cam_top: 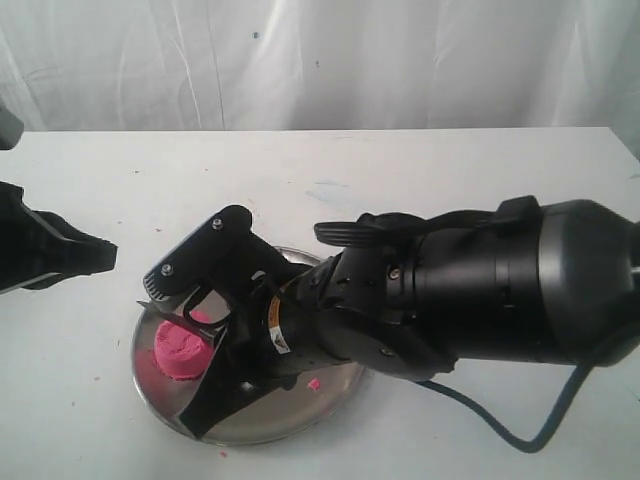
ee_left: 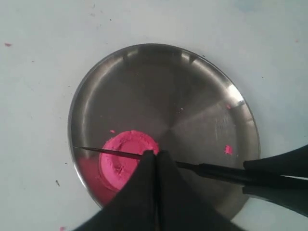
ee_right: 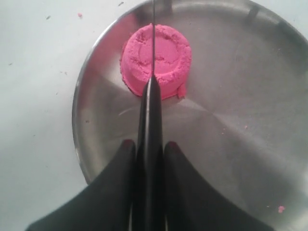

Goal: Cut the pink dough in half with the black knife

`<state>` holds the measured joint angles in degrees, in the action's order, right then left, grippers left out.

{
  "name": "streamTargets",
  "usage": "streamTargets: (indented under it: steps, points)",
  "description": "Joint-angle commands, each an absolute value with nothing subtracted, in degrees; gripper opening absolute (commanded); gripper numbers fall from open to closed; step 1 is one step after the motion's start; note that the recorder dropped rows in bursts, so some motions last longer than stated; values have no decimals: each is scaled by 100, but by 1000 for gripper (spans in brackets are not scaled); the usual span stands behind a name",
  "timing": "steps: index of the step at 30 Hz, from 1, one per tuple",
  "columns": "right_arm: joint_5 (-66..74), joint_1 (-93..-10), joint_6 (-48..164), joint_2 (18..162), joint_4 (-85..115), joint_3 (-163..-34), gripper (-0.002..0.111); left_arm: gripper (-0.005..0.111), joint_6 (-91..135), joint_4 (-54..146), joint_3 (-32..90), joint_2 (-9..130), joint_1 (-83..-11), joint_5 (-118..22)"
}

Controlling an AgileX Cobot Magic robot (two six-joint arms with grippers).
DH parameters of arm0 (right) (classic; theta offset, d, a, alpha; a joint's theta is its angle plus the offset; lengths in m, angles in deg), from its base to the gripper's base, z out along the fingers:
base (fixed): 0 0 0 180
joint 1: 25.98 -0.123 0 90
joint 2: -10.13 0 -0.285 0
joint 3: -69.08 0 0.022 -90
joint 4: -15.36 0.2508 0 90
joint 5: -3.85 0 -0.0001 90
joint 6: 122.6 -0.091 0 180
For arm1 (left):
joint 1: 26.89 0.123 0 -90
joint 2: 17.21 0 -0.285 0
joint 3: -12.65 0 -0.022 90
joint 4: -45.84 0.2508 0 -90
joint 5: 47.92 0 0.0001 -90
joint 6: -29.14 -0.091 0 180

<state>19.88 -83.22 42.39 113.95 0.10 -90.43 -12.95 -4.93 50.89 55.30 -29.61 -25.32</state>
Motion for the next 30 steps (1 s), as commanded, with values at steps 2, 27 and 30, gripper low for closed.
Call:
streamTargets:
  steps: [2,27,30]
  points:
    - [1799,-8151,4077,11451,-24,-9025,0,0,-1745,-495,5120,5646,-2995,-2131]
    - [1384,-7289,4100,10646,-24,-9025,0,0,-2531,266,4682,7970,-2995,-2442]
    - [1384,-7289,4113,10646,-24,-9025,0,0,-2531,254,4585,8196,-2995,-2495]
